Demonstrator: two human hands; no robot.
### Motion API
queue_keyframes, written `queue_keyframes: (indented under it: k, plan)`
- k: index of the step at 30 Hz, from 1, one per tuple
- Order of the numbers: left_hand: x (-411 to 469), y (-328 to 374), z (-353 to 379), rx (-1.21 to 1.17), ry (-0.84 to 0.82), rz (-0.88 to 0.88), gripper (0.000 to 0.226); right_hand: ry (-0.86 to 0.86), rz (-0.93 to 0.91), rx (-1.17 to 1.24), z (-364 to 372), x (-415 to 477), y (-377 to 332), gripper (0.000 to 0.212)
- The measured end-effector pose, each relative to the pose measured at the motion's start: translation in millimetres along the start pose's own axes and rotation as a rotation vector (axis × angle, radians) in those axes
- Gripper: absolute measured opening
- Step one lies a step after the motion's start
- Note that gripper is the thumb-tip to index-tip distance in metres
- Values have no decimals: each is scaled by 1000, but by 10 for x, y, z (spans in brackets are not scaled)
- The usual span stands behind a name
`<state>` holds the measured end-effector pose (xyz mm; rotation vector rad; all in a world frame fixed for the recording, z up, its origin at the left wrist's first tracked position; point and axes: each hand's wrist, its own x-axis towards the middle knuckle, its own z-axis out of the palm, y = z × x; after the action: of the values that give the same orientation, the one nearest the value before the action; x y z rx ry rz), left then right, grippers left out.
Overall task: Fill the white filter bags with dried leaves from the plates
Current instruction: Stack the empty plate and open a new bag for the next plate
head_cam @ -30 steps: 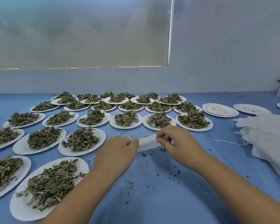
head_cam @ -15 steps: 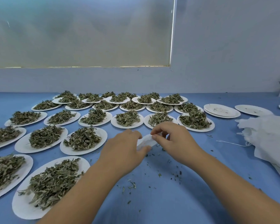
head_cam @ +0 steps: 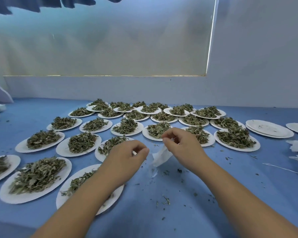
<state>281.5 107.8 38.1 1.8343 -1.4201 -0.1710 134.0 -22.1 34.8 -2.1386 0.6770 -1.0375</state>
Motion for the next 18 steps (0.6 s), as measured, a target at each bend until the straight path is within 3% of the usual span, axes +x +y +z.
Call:
queue_keyframes:
  k: [5, 12, 18]
  plan:
    - [-319, -318, -542, 34, 135, -225, 22, 36, -1, 49, 319, -64, 72, 20]
    - [-730, -804, -990, 185, 238, -494, 34, -45, 19, -79, 333, -176, 191, 22]
    - [-836, -1063, -1014, 291, 102, -683, 35, -94, 5, -147, 344, -208, 193, 24]
